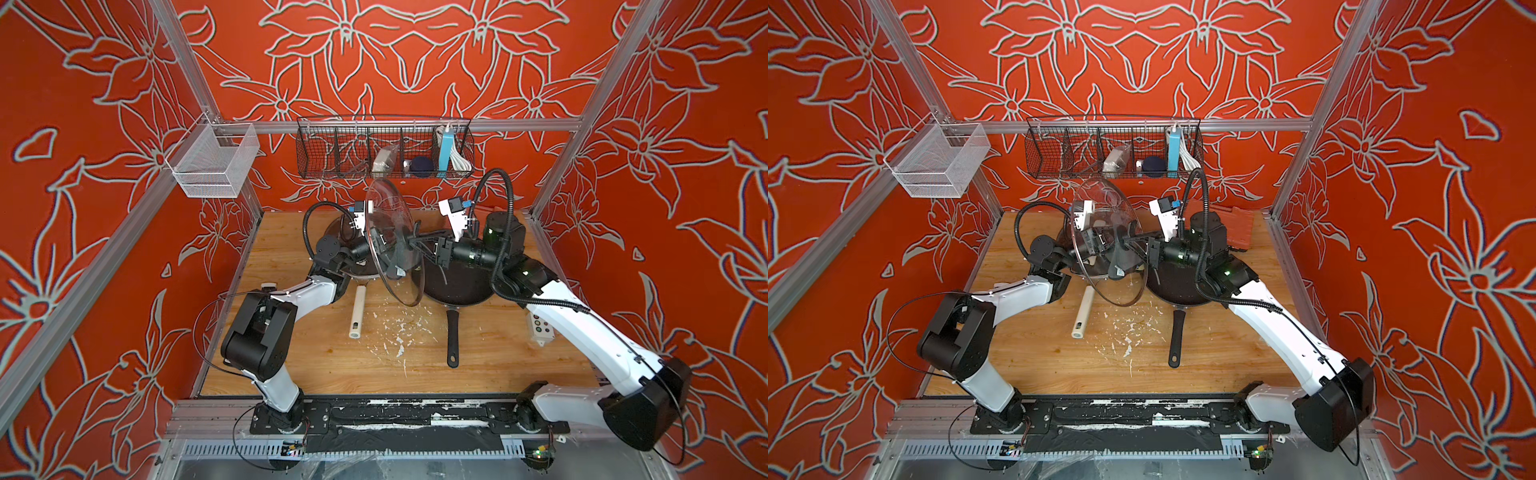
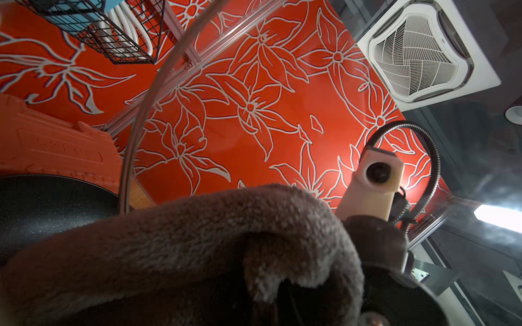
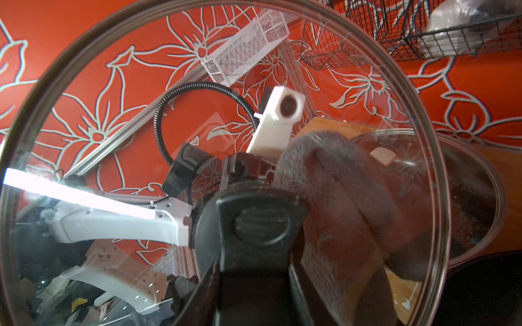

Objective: Wipe the pot lid with a cloth
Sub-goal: Wipe the pot lid.

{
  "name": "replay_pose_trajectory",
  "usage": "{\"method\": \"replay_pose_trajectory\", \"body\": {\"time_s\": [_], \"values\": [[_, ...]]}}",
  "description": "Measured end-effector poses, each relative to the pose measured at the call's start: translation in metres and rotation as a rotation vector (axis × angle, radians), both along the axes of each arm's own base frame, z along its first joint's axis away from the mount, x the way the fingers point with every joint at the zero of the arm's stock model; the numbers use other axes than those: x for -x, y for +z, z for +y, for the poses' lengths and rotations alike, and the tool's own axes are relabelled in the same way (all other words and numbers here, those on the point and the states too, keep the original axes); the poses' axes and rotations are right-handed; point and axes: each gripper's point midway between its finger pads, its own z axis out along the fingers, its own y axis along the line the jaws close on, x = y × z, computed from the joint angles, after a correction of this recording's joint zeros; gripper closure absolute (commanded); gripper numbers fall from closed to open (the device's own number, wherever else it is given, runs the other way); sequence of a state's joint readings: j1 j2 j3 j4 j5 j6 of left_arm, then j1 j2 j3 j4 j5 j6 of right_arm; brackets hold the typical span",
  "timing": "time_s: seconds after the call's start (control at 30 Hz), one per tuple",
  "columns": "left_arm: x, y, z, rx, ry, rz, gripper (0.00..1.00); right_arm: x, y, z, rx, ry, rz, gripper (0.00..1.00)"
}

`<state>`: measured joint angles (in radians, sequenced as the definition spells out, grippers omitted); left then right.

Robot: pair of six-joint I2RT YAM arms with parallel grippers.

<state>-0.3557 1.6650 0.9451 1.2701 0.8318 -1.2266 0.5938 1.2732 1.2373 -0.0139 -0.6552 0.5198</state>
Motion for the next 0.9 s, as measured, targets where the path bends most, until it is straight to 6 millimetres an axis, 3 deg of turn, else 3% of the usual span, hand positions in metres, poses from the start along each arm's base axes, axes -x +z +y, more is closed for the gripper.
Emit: {"method": "replay_pose_trajectory", "body": {"time_s": [0.5, 0.7, 0.9], "values": [[0.019, -0.038, -0.025, -0.056, -0.031, 0.072, 1.0, -0.015, 0.01, 0.007, -0.004, -0.007, -0.007, 1.0], [0.039, -0.048, -0.027, -0.07, -0.053, 0.101, 1.0, -0.014, 0.009, 0.008, 0.003, -0.002, -0.006, 1.0], [0.068, -0.041, -0.026, -0.072, -0.082, 0.102, 1.0, -0.012, 0.017, 0.007, 0.005, 0.0, -0.026, 1.0]]}}
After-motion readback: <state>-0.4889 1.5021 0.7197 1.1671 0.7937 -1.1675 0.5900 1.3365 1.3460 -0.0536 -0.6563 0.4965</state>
